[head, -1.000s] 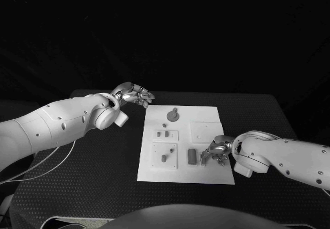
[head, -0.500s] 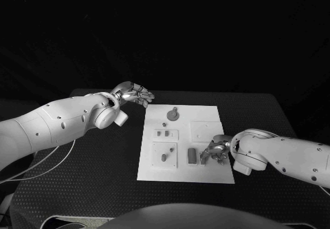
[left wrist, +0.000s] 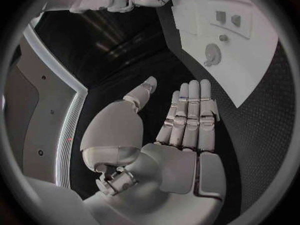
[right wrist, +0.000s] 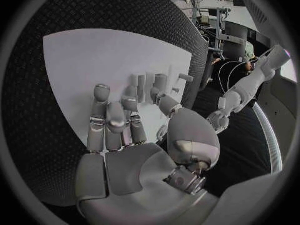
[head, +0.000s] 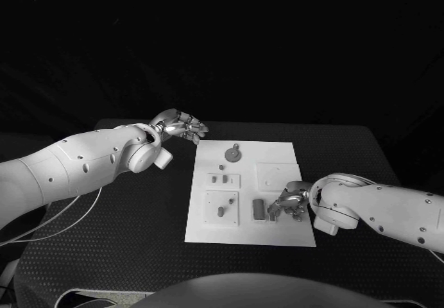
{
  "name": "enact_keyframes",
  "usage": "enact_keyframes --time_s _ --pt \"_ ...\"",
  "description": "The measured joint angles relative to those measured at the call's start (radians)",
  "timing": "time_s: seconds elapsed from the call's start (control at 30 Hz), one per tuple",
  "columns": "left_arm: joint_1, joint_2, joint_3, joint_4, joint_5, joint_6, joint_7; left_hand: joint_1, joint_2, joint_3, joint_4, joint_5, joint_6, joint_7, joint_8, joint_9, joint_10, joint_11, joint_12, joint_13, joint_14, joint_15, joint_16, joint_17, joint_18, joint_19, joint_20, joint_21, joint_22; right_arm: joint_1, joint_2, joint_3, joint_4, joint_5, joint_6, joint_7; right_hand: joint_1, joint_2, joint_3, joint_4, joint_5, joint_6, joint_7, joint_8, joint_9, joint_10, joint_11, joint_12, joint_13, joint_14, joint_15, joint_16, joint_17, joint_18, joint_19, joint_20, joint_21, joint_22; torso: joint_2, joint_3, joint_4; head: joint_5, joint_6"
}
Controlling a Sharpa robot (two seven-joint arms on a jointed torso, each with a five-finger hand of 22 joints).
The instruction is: Assemble the parts on the task board
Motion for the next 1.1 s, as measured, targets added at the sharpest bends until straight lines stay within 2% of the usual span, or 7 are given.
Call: enact_keyframes --time_s 0.2,0.67,0.77,0.9,0.97,1.03,1.1 --pt "0.000 0.000 0.000 0.000 0.000 0.000 0.000 0.000 0.000 0.000 0.000 0.000 0.000 0.000 0.000 0.000 0.000 0.000 0.000 0.001 0.000 0.000 0.000 0.000 0.000 0.000 0.000 0.000 0.000 0.000 0.000 0.000 0.000 -0.001 0.000 0.001 -0.006 -0.017 0.000 0.014 0.000 -0.001 0.001 -0.005 -0.003 -0.002 0.002 0.000 0.000 -0.004 0.002 -0.004 -0.003 -0.001 0.000 0.000 0.000 0.000 0.000 0.0000 -0.0002 0.001 0.000" --pt "0.000 0.001 0.000 -0.003 0.000 0.000 0.000 0.000 0.000 0.000 0.000 0.000 0.000 0.000 0.000 0.001 0.000 0.000 0.000 0.001 0.000 0.000 -0.004 0.002 -0.001 0.000 0.000 -0.004 0.000 0.001 -0.033 0.001 0.002 -0.008 -0.008 0.045 0.000 -0.024 0.003 0.017 0.000 -0.011 0.004 -0.012 -0.008 -0.006 0.005 0.000 0.000 -0.005 0.002 -0.004 -0.003 -0.006 0.000 0.000 0.000 0.000 -0.001 0.0002 -0.0002 0.001 0.002" --pt "0.000 0.003 0.000 -0.009 0.000 0.000 0.000 0.000 0.000 0.000 0.000 0.000 0.000 0.000 0.000 0.001 0.000 0.000 0.000 0.002 0.000 0.000 -0.004 0.002 -0.003 0.000 0.000 -0.004 0.001 0.023 -0.051 -0.001 -0.002 -0.009 -0.009 0.074 0.002 -0.034 0.005 0.019 0.000 -0.011 0.004 -0.012 -0.008 -0.006 0.005 0.000 0.000 -0.005 0.003 -0.004 -0.003 -0.006 0.000 0.000 0.000 0.000 -0.001 0.0002 -0.0004 0.001 0.007" --pt "0.000 0.006 0.000 -0.023 0.003 -0.001 0.002 0.000 0.000 0.000 0.000 0.000 0.000 0.000 0.000 0.001 0.000 0.000 0.000 0.004 0.000 0.000 -0.004 0.004 0.009 0.000 0.000 -0.004 0.001 0.072 -0.073 0.003 -0.007 -0.006 -0.014 0.141 0.004 -0.041 0.006 0.020 0.000 -0.011 0.004 -0.012 -0.008 -0.006 0.005 0.000 0.001 -0.006 0.003 -0.004 -0.004 -0.006 0.000 0.000 -0.004 0.000 -0.002 -0.0004 -0.0010 -0.001 0.018" --pt "0.000 0.010 0.000 -0.031 0.008 -0.002 0.003 0.000 0.000 -0.002 0.002 0.000 0.000 0.000 0.000 0.002 0.000 0.000 0.000 0.005 0.000 0.000 -0.009 0.004 0.010 0.000 0.000 -0.004 0.001 0.094 -0.078 0.005 -0.025 0.006 -0.020 0.197 0.009 -0.046 0.008 0.022 0.000 -0.016 0.002 -0.012 -0.008 -0.007 0.007 0.000 0.002 -0.008 0.005 -0.004 -0.004 -0.006 0.000 0.000 -0.004 0.000 -0.002 -0.0003 -0.0016 -0.005 0.027" --pt "0.000 0.014 0.000 -0.037 0.014 -0.003 0.004 0.000 0.000 -0.002 0.002 0.000 0.000 -0.008 0.000 0.002 0.000 0.000 0.000 0.006 0.000 0.000 -0.009 0.006 0.010 0.000 0.000 -0.004 0.001 0.106 -0.077 0.010 -0.053 0.027 -0.028 0.256 0.020 -0.035 0.014 0.015 0.000 -0.020 0.005 -0.012 -0.008 -0.012 0.012 0.000 0.003 -0.014 0.012 -0.015 -0.008 -0.007 -0.004 0.004 -0.011 0.000 -0.003 -0.0012 -0.0025 -0.010 0.040" --pt "0.000 0.017 0.000 -0.044 0.024 -0.003 0.005 -0.004 0.004 -0.002 0.002 0.000 0.002 -0.009 0.000 0.003 0.000 0.000 0.000 0.007 0.000 0.000 -0.015 0.007 0.010 0.000 0.000 -0.009 0.001 0.111 -0.068 0.022 -0.096 0.058 -0.038 0.318 0.037 -0.025 0.012 0.000 0.000 -0.026 0.009 -0.012 -0.004 -0.017 0.014 0.000 0.004 -0.024 0.012 -0.025 -0.013 -0.007 -0.011 0.011 -0.015 0.000 -0.003 -0.0023 -0.0031 -0.015 0.054"
